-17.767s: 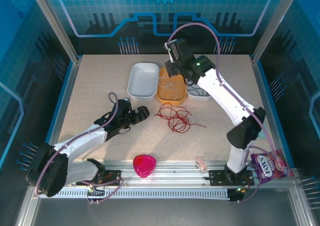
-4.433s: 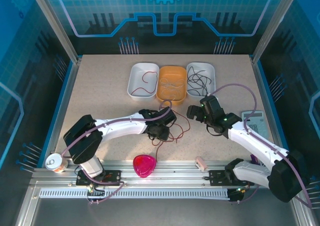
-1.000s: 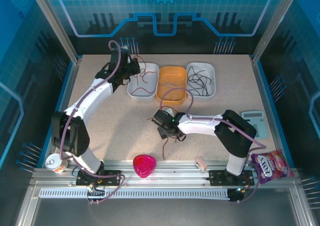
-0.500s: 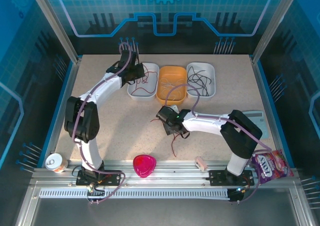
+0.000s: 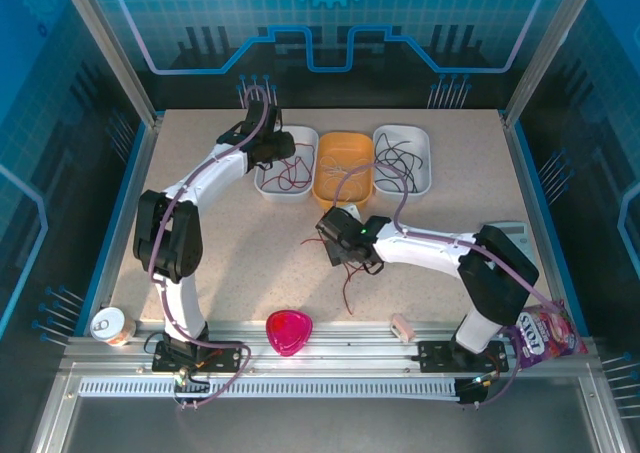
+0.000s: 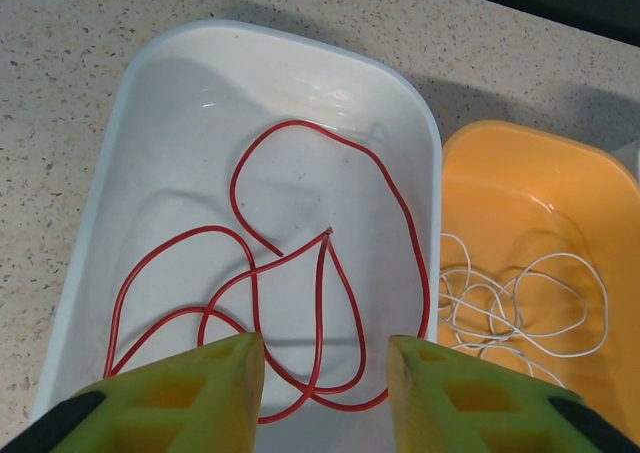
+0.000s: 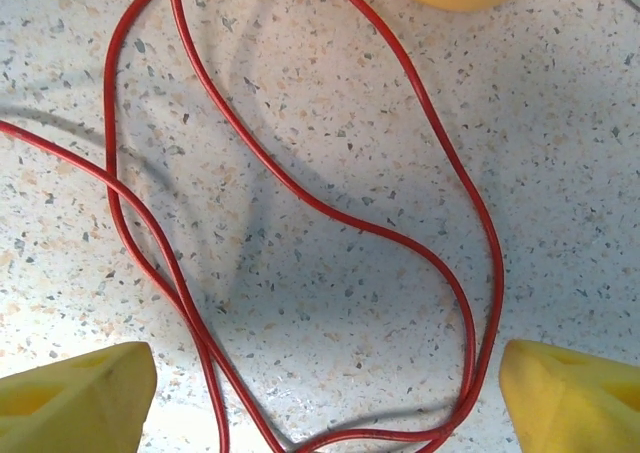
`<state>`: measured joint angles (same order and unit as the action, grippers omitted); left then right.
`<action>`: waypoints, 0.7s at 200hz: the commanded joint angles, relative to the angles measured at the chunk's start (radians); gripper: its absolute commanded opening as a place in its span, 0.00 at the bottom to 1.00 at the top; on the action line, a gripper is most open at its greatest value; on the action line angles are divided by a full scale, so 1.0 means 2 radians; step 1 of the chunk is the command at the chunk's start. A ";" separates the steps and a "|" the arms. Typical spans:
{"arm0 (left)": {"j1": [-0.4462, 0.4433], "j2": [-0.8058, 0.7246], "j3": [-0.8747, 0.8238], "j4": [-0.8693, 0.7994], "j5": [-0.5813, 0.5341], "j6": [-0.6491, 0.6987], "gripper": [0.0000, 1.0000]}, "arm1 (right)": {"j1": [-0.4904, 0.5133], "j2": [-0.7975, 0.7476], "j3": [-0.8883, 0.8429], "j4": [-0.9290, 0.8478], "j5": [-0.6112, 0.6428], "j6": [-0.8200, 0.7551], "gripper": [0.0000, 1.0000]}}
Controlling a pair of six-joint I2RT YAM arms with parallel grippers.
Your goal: Untangle the cables
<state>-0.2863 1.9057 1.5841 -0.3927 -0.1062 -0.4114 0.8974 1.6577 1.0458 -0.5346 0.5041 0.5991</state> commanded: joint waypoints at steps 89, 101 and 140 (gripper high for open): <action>-0.066 -0.129 -0.078 -0.031 -0.036 0.023 0.90 | -0.009 -0.109 -0.031 0.002 0.044 -0.029 1.00; -0.078 -0.154 -0.106 -0.025 -0.042 0.013 0.99 | -0.013 -0.129 -0.043 0.010 0.050 -0.031 1.00; -0.133 -0.221 -0.188 -0.022 -0.090 -0.024 0.99 | -0.034 -0.186 -0.080 0.047 0.044 -0.047 1.00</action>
<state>-0.4992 1.5253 1.2926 -0.4297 -0.1963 -0.4023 0.8608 1.3460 0.9184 -0.4923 0.5682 0.5316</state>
